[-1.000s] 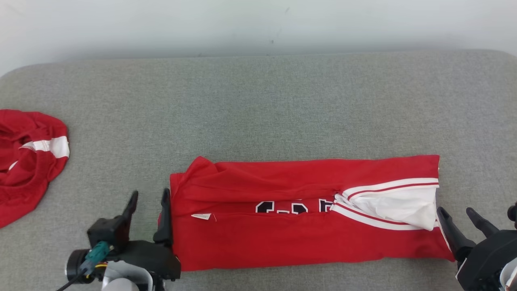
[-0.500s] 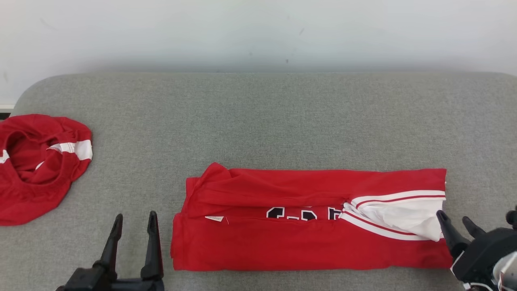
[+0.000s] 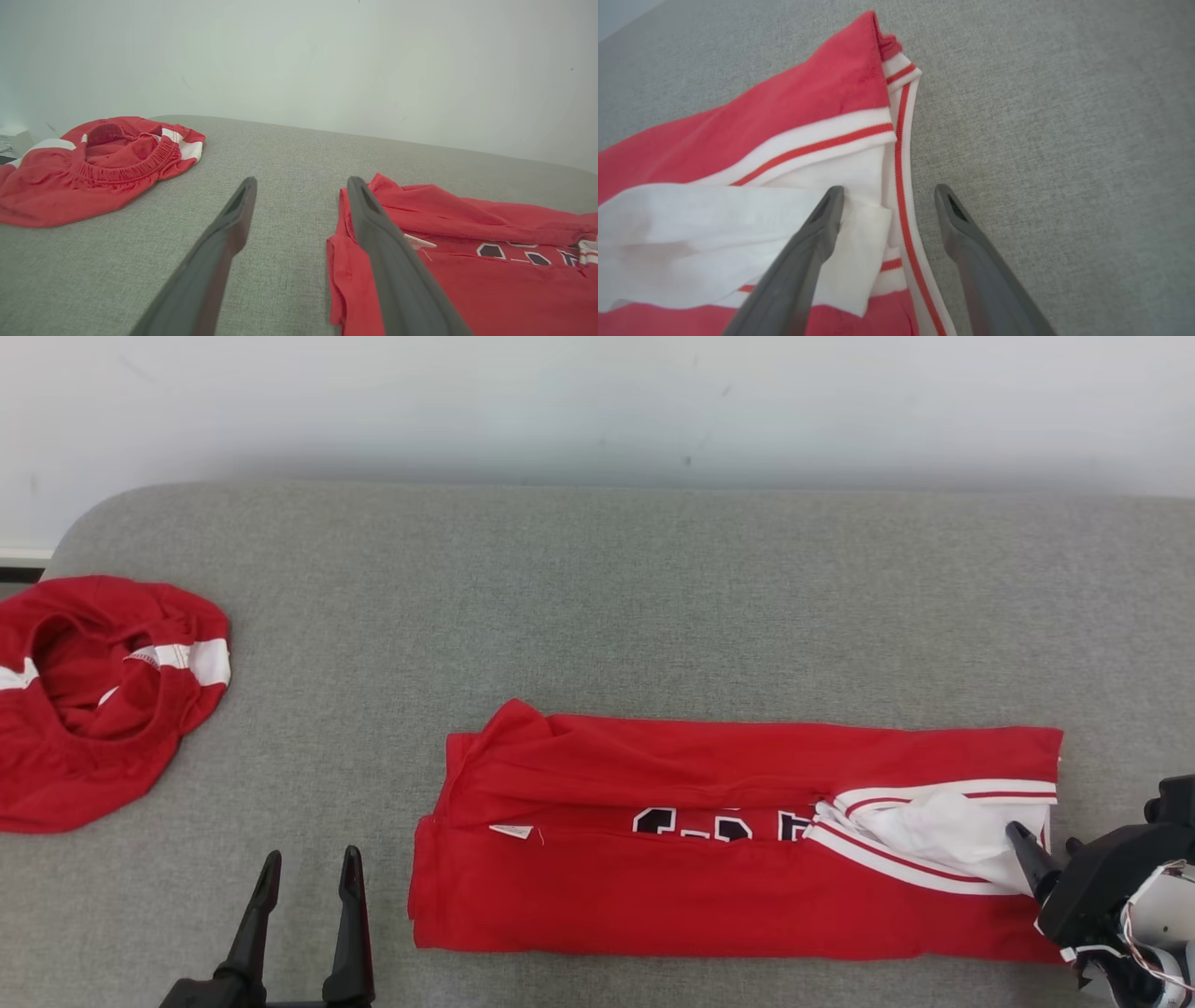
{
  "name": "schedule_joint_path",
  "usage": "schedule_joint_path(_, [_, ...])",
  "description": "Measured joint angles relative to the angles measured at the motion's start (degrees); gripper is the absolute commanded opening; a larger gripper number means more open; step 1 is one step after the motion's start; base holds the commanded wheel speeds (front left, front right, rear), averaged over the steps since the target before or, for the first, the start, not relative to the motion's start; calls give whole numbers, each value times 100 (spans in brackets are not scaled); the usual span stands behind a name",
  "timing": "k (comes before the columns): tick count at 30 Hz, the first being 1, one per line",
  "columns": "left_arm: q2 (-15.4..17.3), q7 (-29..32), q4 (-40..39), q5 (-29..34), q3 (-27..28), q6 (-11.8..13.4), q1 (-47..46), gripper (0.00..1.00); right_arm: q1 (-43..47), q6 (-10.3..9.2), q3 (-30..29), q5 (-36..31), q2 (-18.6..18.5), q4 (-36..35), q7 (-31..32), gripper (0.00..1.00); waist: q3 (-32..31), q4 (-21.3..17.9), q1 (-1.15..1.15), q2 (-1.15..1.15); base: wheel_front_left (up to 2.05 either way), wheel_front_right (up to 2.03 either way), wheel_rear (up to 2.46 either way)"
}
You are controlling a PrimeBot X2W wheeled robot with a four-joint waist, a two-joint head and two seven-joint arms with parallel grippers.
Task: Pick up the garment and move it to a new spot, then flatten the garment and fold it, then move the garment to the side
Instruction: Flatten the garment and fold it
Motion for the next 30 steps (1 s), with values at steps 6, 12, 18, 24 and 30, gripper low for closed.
schedule_joint_path(6, [-15, 0, 42, 36, 20, -49, -3, 100, -236, 0, 58, -30, -18, 467, -46, 100, 111, 104, 0, 0, 0, 0, 0])
schedule_joint_path(12, [-18, 0, 35, -68, 12, -48, -58, 100, -386, -19, 207, 57, -74, 700, 162, 66, 216, 204, 0, 0, 0, 0, 0])
schedule_joint_path(18, [-18, 0, 15, -118, 23, -25, -66, 100, -437, 1, 296, 2, -142, 680, 109, 0, 277, 220, 0, 0, 0, 0, 0])
schedule_joint_path(24, [-19, 0, 49, -158, 2, -1, -70, 100, -492, 7, 69, -296, -283, 632, -208, 0, 270, 181, 1, 1, 0, 0, 0])
schedule_joint_path(30, [-19, 0, 91, -190, -40, 5, -73, 100, -469, 3, -382, -638, -682, 588, -353, 0, 192, 166, 1, 1, 0, 0, 0])
